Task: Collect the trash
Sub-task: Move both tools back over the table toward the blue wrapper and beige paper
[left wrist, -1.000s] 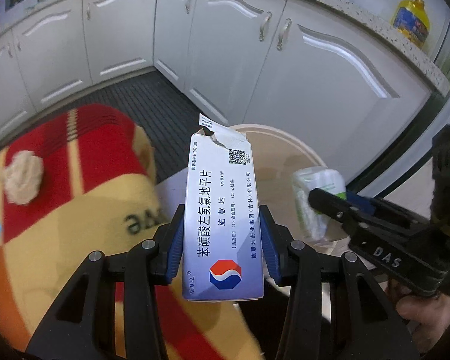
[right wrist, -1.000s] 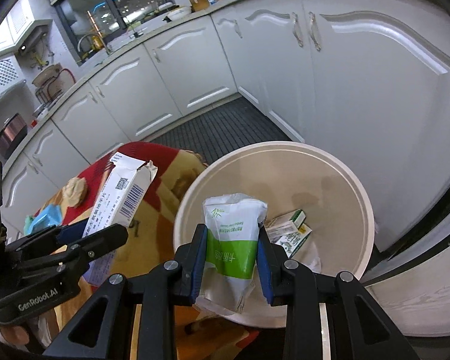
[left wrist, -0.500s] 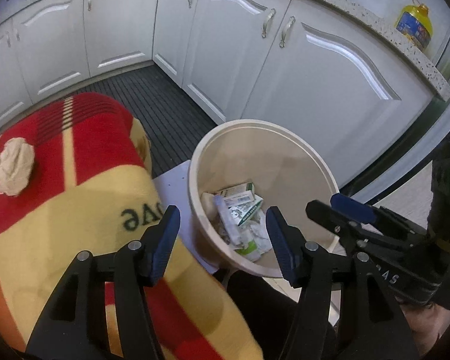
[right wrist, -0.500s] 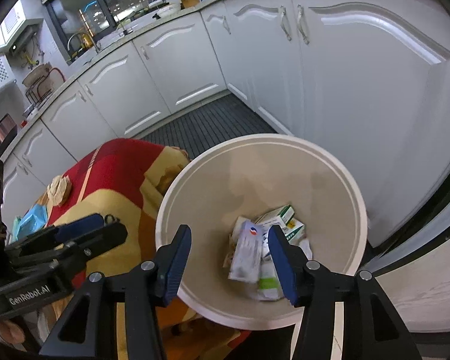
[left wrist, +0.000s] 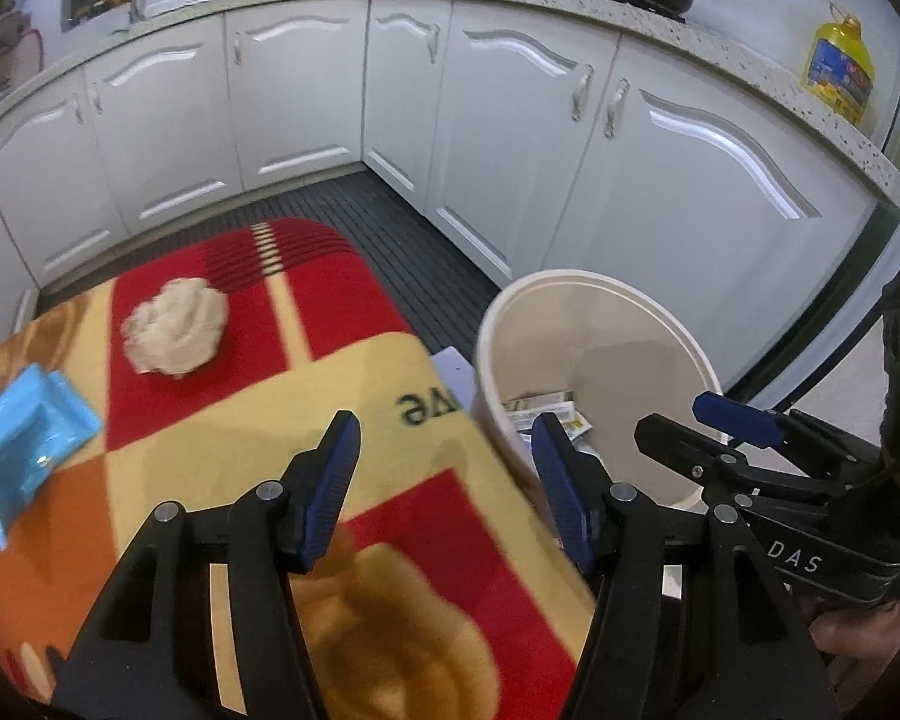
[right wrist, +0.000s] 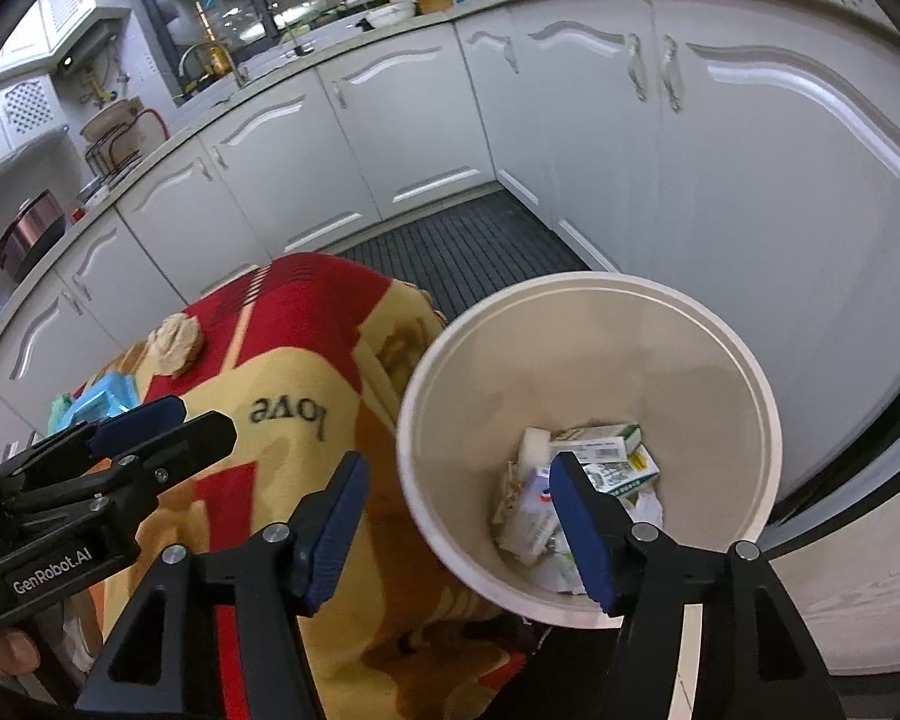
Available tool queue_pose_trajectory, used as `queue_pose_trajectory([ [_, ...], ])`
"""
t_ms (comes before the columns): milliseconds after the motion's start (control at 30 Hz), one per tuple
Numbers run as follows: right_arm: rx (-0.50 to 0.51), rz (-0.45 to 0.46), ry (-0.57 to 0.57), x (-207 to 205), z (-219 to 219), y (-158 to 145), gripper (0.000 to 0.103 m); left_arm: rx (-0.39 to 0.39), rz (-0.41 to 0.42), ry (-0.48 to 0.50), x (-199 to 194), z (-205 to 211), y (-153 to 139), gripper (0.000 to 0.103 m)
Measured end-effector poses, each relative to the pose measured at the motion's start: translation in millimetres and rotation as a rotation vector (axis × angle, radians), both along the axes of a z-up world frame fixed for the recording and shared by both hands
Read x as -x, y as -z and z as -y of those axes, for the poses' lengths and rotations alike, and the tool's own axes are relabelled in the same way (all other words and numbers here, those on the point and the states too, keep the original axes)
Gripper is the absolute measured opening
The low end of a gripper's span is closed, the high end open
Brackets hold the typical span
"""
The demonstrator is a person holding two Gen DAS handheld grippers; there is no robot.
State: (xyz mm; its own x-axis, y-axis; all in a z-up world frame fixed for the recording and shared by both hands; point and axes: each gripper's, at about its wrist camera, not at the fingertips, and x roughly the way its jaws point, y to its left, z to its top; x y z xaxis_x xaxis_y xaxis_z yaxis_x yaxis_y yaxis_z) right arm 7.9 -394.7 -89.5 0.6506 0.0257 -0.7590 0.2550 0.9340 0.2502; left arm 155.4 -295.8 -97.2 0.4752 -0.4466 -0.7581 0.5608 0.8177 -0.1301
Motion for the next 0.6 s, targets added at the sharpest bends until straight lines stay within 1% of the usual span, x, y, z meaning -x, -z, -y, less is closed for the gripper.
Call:
queue_pose_trajectory([
  [300,0.009,0.009,-0.059,-9,-37,-9,0.061,0.006,0.025,-0.073,5,-51,-8,0.058],
  [400,0.003,0.013,-0.085,-13,-51,-11,0.063,0.010,0.021,-0.103,4,-71,-10,0.058],
  [567,-0.006,0.013,-0.133,-23,-77,-13,0.065,0.024,0.002,-0.173,0,-111,-13,0.058],
  [600,-0.011,0.013,-0.141,-25,-81,-13,0.067,0.026,-0.002,-0.193,-2,-122,-13,0.058],
])
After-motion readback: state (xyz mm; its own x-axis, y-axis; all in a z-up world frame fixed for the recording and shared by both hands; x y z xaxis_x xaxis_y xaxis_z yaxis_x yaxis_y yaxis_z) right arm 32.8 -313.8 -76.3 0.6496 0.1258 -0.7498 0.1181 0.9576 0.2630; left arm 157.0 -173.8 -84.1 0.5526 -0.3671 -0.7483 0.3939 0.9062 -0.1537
